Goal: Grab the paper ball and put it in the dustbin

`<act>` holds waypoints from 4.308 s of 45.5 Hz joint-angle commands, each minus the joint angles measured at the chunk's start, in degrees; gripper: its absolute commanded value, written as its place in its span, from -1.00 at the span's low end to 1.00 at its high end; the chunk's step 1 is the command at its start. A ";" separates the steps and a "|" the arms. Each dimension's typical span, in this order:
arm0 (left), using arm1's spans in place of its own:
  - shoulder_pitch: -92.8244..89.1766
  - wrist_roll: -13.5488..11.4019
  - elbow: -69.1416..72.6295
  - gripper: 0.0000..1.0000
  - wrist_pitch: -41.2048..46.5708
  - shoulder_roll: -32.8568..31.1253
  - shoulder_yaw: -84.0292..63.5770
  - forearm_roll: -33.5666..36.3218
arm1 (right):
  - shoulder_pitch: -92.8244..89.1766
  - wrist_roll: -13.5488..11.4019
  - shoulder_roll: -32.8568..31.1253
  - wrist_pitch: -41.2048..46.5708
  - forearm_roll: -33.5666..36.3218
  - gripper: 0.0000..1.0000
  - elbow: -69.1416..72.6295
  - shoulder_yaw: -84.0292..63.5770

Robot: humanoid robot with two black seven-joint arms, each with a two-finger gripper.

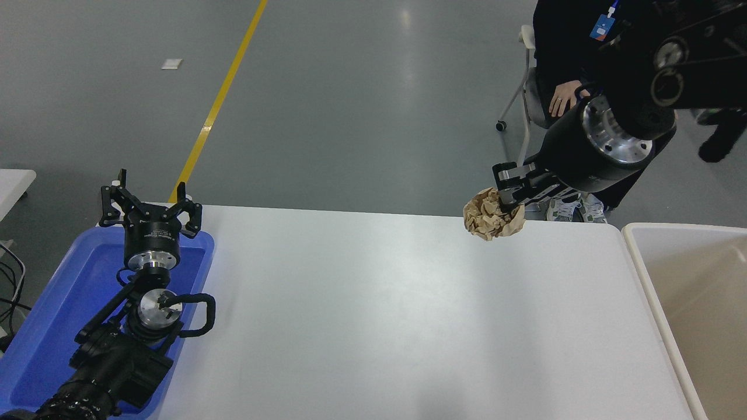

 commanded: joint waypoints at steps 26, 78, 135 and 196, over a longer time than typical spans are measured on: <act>0.00 0.00 0.00 0.98 0.00 -0.01 0.00 -0.02 | -63.74 -0.16 -32.86 -13.90 -2.79 -1.00 -58.70 39.10; 0.00 0.00 0.00 0.98 0.00 -0.01 0.00 0.07 | -109.74 -0.43 4.59 -37.98 6.53 -1.00 -94.50 78.86; 0.00 0.00 0.00 0.98 0.00 -0.01 0.00 -0.02 | -103.51 -0.34 1.07 -36.49 9.52 1.00 -90.73 86.95; 0.00 0.00 0.00 0.98 0.00 -0.01 0.00 -0.02 | -105.08 0.28 12.23 -22.61 17.69 1.00 -59.52 117.71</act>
